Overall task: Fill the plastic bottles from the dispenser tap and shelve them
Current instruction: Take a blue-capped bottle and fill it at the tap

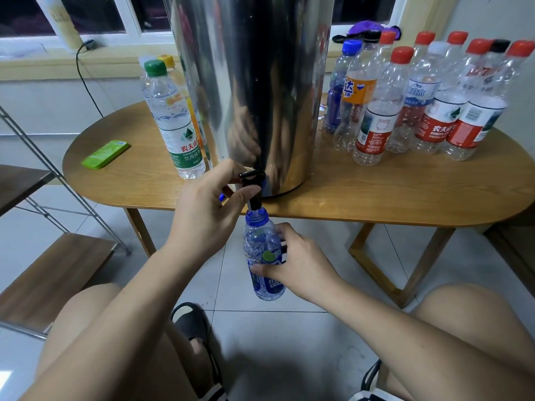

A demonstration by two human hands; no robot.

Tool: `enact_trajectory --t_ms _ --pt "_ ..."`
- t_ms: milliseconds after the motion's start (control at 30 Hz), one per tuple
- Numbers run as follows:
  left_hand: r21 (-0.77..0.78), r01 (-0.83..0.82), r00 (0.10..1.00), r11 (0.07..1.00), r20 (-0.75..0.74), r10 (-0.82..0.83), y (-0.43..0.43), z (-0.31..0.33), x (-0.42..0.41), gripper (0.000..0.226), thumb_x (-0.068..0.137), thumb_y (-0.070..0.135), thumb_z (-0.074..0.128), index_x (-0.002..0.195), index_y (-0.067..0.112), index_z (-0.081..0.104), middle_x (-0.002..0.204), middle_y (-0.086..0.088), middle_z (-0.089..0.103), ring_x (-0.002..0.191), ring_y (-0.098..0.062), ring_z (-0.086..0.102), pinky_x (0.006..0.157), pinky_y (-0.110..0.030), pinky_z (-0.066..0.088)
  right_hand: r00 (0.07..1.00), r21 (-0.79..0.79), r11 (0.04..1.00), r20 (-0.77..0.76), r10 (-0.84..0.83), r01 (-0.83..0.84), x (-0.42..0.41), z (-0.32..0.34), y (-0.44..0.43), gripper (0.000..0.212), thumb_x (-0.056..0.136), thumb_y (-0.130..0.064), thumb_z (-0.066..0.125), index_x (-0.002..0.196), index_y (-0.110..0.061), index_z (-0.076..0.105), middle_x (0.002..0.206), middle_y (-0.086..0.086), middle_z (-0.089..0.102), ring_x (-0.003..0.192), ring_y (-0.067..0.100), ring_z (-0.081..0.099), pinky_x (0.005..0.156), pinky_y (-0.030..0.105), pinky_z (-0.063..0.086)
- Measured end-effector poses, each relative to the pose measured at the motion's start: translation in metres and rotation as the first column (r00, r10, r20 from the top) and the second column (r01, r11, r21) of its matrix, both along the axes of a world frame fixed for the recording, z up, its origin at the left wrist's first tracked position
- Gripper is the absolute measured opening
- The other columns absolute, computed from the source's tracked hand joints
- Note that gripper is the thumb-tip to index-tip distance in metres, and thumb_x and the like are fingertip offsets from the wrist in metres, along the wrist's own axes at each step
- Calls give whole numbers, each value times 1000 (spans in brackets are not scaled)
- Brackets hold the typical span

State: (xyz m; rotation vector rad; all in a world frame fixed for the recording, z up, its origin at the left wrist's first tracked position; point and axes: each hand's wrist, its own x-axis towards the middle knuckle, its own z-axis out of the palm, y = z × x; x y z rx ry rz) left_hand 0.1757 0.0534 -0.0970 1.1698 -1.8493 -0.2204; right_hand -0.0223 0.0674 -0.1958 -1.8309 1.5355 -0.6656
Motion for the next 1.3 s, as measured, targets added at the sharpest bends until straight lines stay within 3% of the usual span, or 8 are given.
enact_trajectory --t_ms 200,433,633,1067,1300 --pt "22 16 1000 1000 11 -16 3 4 0 15 101 13 76 116 12 73 104 6 75 90 -15 64 76 -25 51 1000 -7 1000 -25 -1 1 1 -3 -3 78 77 -60 91 138 -35 50 132 -12 70 117 14 69 95 41 62" --pt "24 17 1000 1000 3 -17 5 5 -1 14 102 13 76 115 13 72 102 5 75 93 -12 64 76 -23 51 999 -34 999 -33 -21 20 4 -7 -8 76 76 -58 91 135 -32 52 128 -11 72 115 16 70 94 41 60" --pt "36 24 1000 999 0 -24 4 3 0 15 103 15 75 117 14 73 104 5 75 94 -15 65 79 -33 53 999 -46 999 -33 -20 19 6 -9 -9 77 76 -58 92 136 -31 52 130 -9 72 115 17 70 94 42 61" --pt "42 21 999 999 -25 -20 5 2 0 14 102 17 75 115 15 72 103 11 74 96 -13 66 78 -35 53 999 -72 997 -33 -27 24 10 -13 -10 79 75 -55 93 137 -29 52 132 -10 71 116 16 70 94 39 61" --pt "58 33 999 998 -35 -31 3 1 1 17 103 17 75 119 16 73 106 9 76 97 -21 69 80 -48 56 999 -71 997 -38 -19 16 10 -14 -11 79 76 -53 94 138 -28 52 131 -8 71 114 18 70 93 39 61"
